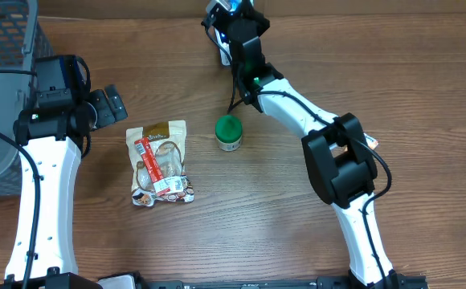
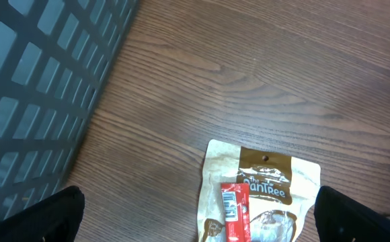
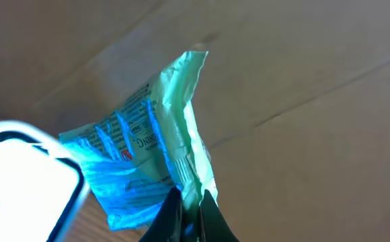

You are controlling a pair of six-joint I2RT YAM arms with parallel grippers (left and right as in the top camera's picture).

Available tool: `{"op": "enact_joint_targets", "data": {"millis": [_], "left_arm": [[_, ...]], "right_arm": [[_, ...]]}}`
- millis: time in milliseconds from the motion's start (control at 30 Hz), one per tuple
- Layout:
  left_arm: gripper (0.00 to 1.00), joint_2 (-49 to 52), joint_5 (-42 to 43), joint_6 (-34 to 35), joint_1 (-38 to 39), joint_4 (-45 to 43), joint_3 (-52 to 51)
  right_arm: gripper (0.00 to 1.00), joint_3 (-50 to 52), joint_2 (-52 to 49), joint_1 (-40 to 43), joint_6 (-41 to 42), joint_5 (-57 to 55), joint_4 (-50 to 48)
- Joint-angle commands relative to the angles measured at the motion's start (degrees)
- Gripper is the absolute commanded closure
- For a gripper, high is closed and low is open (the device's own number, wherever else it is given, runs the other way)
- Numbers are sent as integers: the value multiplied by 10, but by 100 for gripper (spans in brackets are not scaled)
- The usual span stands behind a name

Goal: Scan the item barcode
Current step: 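Hold the teal packet in front of the white scanner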

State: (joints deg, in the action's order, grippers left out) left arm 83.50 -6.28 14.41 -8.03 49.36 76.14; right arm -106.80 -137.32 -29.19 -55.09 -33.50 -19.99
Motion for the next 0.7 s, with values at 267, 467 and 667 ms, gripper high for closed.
{"op": "enact_joint_targets", "data": {"millis": [267,467,667], "left_arm": [[0,-3,-3,-9,-2,-1,9],[0,-3,-3,-9,-2,-1,9],[0,-3,-3,-9,-2,-1,9]], "right_arm": [[96,-9,-26,-9,31,-28,31],[96,-9,-26,-31,33,-29,67],[96,-9,-26,-49,68,-30,113]]}}
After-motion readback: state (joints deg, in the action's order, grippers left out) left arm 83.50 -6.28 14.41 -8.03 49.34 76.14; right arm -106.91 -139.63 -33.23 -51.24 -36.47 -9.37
